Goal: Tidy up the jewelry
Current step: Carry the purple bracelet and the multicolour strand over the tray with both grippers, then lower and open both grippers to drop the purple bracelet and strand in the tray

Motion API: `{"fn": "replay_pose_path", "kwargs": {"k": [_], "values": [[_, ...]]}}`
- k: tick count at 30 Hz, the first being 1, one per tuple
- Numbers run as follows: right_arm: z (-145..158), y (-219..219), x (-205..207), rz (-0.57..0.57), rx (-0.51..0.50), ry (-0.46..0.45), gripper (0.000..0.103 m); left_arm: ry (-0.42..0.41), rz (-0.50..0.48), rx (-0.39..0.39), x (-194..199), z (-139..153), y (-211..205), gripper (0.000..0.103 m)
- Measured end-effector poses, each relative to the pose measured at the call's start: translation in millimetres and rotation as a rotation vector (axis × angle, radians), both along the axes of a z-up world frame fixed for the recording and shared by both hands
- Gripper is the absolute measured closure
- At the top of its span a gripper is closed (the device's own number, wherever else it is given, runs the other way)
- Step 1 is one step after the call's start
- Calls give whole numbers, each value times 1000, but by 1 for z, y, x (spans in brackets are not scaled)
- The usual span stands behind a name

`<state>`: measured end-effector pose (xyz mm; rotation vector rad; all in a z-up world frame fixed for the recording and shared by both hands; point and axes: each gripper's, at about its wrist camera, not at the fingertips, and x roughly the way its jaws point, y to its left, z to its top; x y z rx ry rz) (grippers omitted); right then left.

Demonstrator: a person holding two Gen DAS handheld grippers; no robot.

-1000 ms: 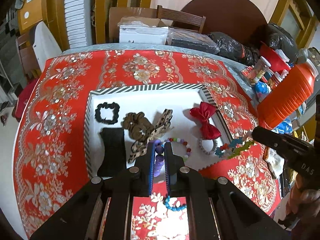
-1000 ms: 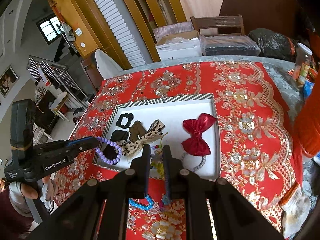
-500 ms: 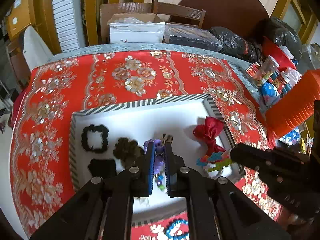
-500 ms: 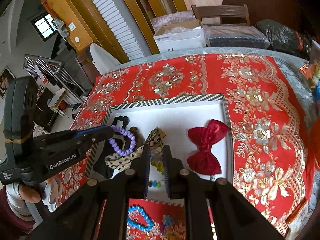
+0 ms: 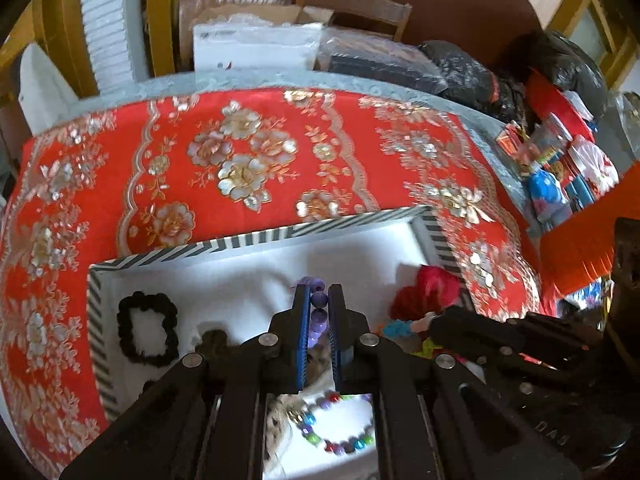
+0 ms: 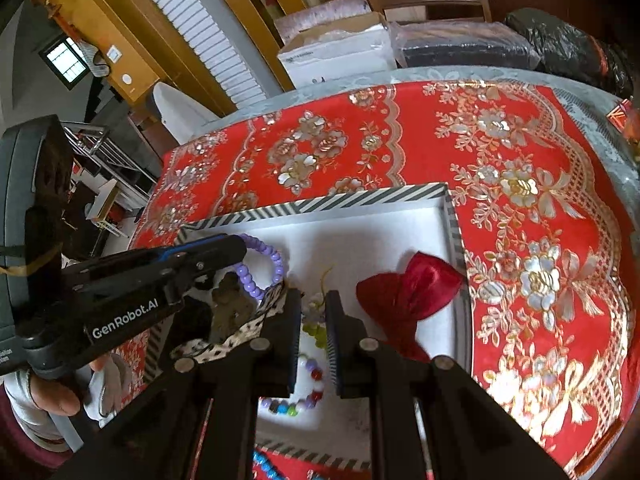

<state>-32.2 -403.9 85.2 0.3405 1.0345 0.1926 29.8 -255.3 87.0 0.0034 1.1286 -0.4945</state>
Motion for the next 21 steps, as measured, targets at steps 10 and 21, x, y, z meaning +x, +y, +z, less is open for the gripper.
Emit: {"fn": "replay_pose_path", "kwargs": {"k": [10,21], "values": [[-31,-13,59,-25,-24,49,91,83,122,4,40,-44,34,102],[-51,-33,93,-94,-50,44,90,87,149,12,42,-52,43,102]]}}
